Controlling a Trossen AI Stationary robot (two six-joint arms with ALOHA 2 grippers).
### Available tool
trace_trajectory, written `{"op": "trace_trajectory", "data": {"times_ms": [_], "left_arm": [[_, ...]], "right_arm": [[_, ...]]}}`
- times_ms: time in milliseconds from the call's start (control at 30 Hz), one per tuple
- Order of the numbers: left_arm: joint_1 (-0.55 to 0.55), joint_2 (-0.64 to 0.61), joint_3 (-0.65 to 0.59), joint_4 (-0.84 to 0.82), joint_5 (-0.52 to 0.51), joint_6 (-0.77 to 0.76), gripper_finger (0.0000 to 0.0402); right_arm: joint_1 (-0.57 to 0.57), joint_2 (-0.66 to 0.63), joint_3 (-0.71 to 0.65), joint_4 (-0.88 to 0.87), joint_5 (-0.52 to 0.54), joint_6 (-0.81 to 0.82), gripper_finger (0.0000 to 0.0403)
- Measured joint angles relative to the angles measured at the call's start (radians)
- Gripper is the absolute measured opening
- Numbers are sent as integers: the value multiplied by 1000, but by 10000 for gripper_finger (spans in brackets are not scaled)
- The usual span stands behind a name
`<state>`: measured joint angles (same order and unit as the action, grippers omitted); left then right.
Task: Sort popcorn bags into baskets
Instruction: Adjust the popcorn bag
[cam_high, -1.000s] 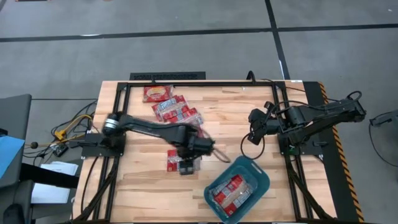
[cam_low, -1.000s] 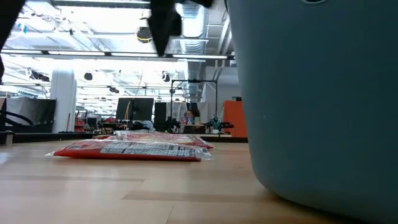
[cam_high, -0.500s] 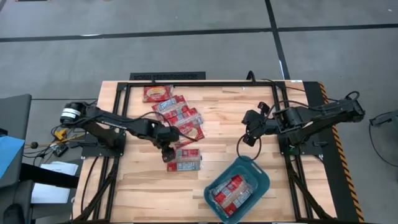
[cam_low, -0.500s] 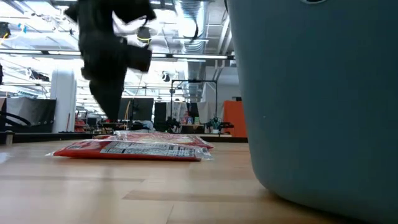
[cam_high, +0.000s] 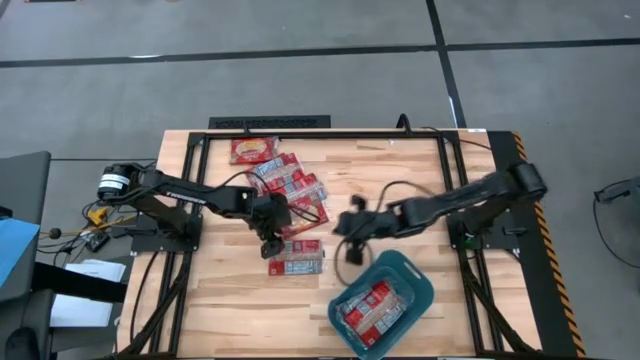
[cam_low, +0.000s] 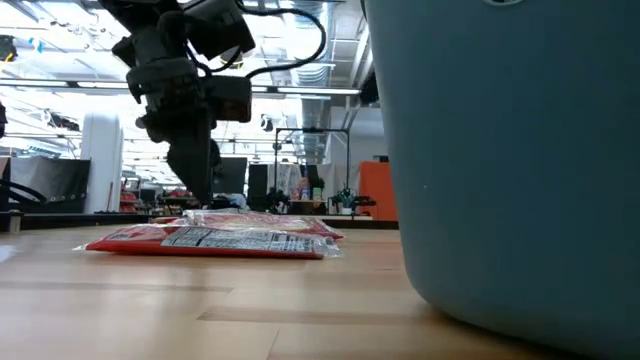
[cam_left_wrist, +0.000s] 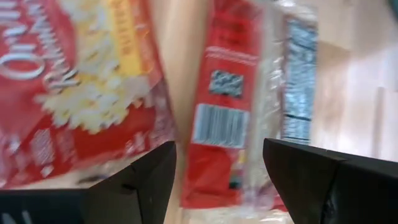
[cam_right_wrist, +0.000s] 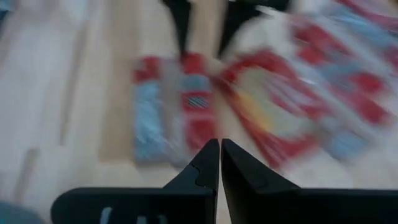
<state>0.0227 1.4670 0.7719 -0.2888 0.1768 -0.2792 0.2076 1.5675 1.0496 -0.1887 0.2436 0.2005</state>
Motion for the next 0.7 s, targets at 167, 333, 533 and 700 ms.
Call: {"op": "trace_trajectory", "data": {"times_ms": [167,333,533,700], "left_arm": [[0,0,0,59,36,82,229],[27,4,0,70,77,140,229],[48,67,0,107,204,145,228],[47,158,0,158,260,147,228]], "right_arm": [[4,196,53,141,-107,-34,42],[17,323,179,33,-183,-80,42],[28,443,317,-81,-240,-131,42],[26,507,363,-107,-249,-134,42]]}}
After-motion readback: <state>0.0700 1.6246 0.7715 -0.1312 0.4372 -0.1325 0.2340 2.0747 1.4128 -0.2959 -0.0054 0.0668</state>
